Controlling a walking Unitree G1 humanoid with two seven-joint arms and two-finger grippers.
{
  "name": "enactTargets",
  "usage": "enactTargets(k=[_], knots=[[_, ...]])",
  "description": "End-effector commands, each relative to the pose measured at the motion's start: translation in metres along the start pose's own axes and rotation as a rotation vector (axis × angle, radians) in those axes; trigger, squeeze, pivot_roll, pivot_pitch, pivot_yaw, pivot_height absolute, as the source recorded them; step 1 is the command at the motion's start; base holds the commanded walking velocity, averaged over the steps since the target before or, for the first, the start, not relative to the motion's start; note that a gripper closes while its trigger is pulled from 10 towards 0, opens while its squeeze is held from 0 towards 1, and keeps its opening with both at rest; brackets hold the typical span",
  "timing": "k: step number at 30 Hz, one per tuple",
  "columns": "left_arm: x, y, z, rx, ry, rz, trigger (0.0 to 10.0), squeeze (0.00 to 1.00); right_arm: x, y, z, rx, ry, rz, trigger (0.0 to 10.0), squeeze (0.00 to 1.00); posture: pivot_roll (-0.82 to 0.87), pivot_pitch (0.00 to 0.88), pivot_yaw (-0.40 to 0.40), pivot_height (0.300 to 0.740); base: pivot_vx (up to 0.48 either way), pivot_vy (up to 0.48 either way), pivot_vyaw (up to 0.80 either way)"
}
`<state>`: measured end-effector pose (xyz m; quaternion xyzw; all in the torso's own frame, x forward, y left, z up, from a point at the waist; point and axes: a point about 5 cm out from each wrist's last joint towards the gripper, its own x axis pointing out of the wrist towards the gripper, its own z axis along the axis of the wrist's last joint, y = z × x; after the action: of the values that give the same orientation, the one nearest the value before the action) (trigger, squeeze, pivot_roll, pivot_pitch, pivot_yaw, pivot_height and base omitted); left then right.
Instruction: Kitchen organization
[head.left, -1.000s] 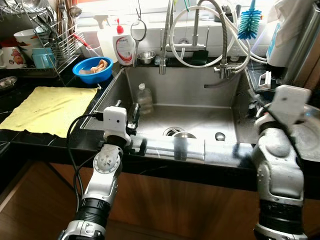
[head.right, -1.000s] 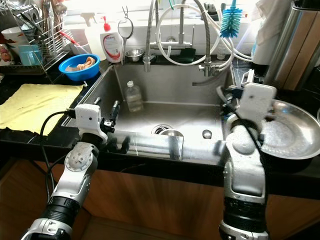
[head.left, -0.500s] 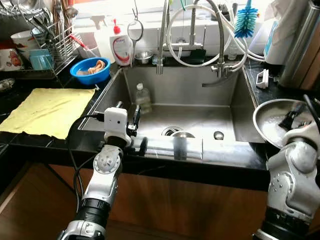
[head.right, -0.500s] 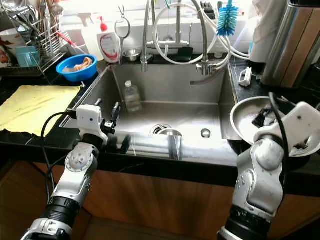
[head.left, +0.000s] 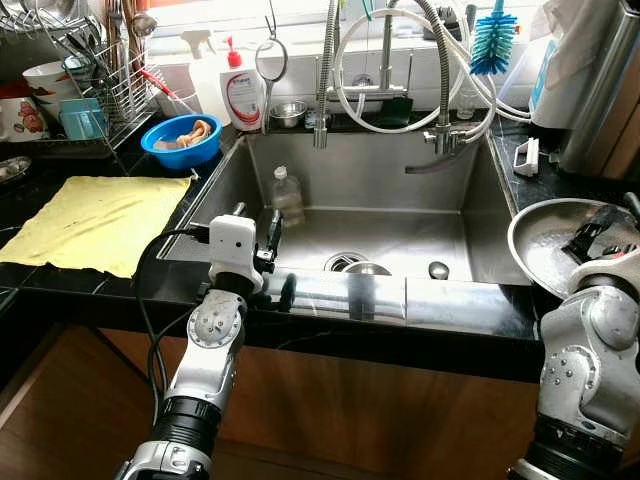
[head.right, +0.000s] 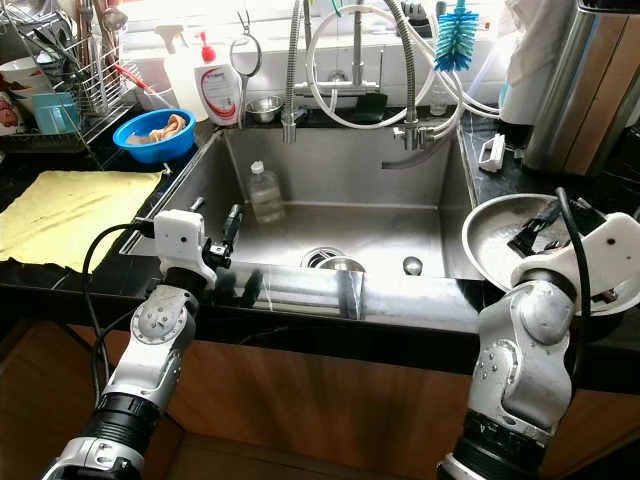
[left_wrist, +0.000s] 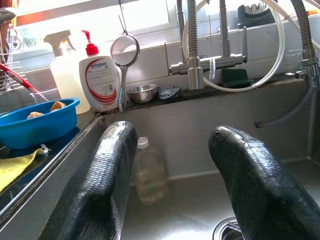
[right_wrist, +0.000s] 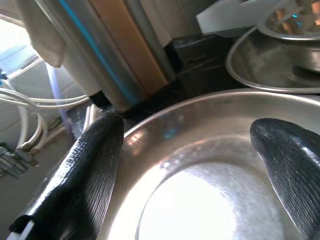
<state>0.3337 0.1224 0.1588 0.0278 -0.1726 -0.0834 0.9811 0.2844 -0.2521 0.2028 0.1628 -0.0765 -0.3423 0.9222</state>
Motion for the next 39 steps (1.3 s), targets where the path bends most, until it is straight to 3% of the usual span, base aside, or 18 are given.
enactTargets(k=[1,2,5,6,8,11,12,24,26,37,39], knots=[[0.003,0.004,0.003,0.004,-0.017,0.012,10.0,0.00,-0.001,0.019,-0.011,-0.055,0.071,0.126,10.0,0.00,-0.29,0.000,0.114,0.740,0.000,0.000,0.00],[0.003,0.002,0.003,0.003,-0.017,0.009,10.0,0.00,-0.004,0.030,-0.023,-0.111,0.151,0.209,10.0,0.00,-0.29,0.000,0.113,0.740,0.000,0.000,0.00],[0.004,0.002,0.003,0.001,-0.019,0.007,10.0,0.00,-0.007,0.040,-0.029,-0.156,0.184,0.282,10.0,0.00,-0.29,0.000,0.116,0.740,0.000,0.000,0.00],[0.006,0.001,0.004,0.000,-0.019,0.007,10.0,0.00,-0.011,0.053,-0.032,-0.215,0.205,0.373,10.0,0.00,-0.30,0.000,0.118,0.740,0.000,0.000,0.00],[0.006,0.001,0.004,0.000,-0.019,0.006,10.0,0.00,-0.012,0.058,-0.034,-0.241,0.215,0.409,10.0,0.00,-0.30,0.000,0.118,0.740,0.000,0.000,0.00],[0.009,0.000,0.006,-0.002,-0.026,0.001,10.0,0.00,-0.018,0.080,-0.029,-0.386,0.154,0.545,10.0,0.00,-0.29,0.000,0.119,0.740,0.000,0.000,0.00],[0.010,0.000,0.006,-0.002,-0.028,0.001,10.0,0.00,-0.019,0.083,-0.027,-0.391,0.146,0.557,10.0,0.00,-0.29,0.000,0.119,0.740,0.000,0.000,0.00],[0.010,0.001,0.006,-0.003,-0.030,0.004,10.0,0.00,-0.011,0.088,-0.013,-0.507,0.132,0.644,10.0,0.00,-0.30,0.000,0.122,0.740,0.000,0.000,0.00],[0.011,0.000,0.005,-0.005,-0.029,-0.007,10.0,0.00,-0.017,0.094,-0.014,-0.635,0.150,0.785,10.0,0.00,-0.31,0.000,0.124,0.740,0.000,0.000,0.00],[0.010,-0.005,0.003,-0.012,-0.022,-0.046,10.0,0.00,-0.031,0.091,-0.007,-0.859,0.187,0.841,10.0,0.00,-0.31,0.000,0.129,0.740,0.000,0.000,0.00],[0.009,-0.006,0.003,-0.011,-0.022,-0.051,10.0,0.00,-0.037,0.088,-0.002,-0.850,0.207,0.849,10.0,0.00,-0.30,0.000,0.124,0.740,0.000,0.000,0.00]])
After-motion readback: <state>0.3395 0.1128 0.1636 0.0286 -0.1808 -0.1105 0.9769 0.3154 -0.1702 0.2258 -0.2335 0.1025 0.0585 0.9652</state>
